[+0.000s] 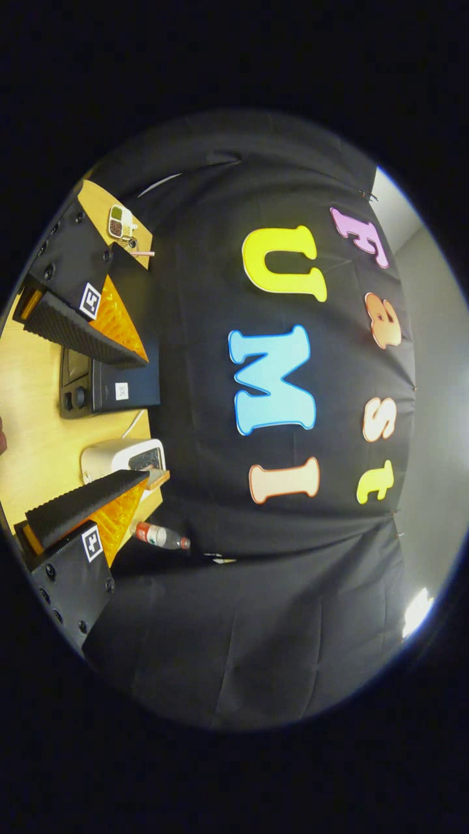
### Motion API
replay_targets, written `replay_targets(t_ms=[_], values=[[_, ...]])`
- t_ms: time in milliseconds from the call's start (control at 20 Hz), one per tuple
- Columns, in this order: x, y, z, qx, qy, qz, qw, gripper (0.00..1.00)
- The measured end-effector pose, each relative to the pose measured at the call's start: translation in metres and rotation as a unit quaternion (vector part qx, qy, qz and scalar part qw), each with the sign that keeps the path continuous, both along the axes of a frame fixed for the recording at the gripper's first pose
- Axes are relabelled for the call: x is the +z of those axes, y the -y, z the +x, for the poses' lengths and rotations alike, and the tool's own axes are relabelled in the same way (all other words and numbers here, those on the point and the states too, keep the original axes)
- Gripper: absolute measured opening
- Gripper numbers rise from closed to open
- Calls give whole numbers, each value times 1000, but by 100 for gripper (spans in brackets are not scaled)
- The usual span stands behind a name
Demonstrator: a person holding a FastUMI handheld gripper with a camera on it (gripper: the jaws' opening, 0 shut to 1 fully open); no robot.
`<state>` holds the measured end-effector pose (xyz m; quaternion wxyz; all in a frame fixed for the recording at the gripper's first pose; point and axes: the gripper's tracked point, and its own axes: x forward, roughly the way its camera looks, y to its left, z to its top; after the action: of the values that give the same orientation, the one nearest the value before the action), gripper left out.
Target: Open the toaster oven, put the food inside, and close the toaster oven door.
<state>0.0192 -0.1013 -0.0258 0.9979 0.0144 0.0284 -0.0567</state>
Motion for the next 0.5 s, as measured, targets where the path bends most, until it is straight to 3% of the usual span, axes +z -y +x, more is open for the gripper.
replay_targets(t_ms=[500], values=[[0,39,-57,-22,28,-12,999,98]])
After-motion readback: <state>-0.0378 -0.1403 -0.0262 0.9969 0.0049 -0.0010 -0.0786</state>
